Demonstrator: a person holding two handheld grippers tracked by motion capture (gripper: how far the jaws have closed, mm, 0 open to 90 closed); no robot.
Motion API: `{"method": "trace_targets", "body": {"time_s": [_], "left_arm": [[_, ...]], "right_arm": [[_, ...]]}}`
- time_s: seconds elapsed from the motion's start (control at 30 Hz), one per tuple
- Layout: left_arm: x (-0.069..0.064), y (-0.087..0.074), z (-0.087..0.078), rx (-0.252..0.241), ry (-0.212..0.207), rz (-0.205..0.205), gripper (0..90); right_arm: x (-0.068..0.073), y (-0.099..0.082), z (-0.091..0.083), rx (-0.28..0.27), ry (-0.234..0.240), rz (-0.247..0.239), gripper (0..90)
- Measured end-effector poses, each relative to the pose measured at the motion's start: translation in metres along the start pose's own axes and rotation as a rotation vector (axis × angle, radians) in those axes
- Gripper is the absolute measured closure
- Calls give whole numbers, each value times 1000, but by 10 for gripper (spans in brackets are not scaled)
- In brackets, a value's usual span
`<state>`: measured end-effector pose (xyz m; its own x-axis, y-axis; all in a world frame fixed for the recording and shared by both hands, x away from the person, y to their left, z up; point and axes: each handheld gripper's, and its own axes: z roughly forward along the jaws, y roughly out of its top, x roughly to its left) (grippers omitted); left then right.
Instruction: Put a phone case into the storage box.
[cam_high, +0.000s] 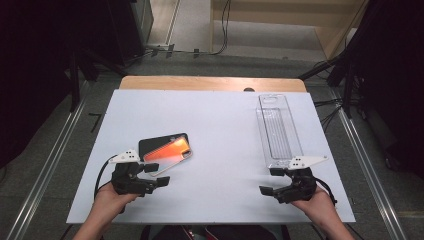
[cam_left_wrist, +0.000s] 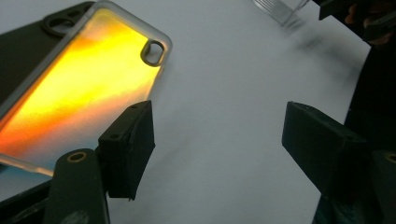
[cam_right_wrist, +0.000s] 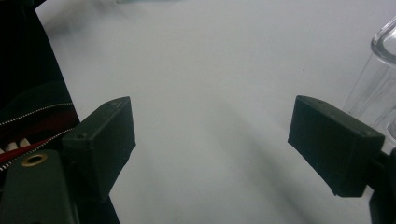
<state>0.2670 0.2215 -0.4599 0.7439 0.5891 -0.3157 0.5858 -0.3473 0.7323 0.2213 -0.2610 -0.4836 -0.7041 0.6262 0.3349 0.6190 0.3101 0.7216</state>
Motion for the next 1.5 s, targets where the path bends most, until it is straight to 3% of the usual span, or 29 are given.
{"method": "trace_targets", "body": {"time_s": [0.17,0.23,0.37,0.43,0.47,0.6,0.8,1.0,1.3,1.5], "left_arm": [[1,2,-1,-7,30,5,226],[4,4,-1,-13,21,-20,224],[7,6,0,-24,-14,-32,102],[7,7,3,-3,-31,-35,1],[7,8,5,6,-24,-6,0],[9,15,5,-16,-6,27,0],[23,30,8,-24,4,31,0],[27,39,13,-26,18,48,0],[30,51,21,4,-13,95,0],[37,58,26,1,-15,83,0]], "right_arm": [[0,0,0,6,1,-2,129],[0,0,0,7,1,-2,130],[0,0,0,9,1,0,129],[0,0,0,11,1,0,129],[0,0,0,13,-1,0,130],[0,0,0,10,0,0,129],[0,-1,-1,10,-5,0,129],[0,-1,-1,13,-9,0,130],[1,-1,0,15,-1,-5,129],[1,-1,0,20,-3,-6,130]]}}
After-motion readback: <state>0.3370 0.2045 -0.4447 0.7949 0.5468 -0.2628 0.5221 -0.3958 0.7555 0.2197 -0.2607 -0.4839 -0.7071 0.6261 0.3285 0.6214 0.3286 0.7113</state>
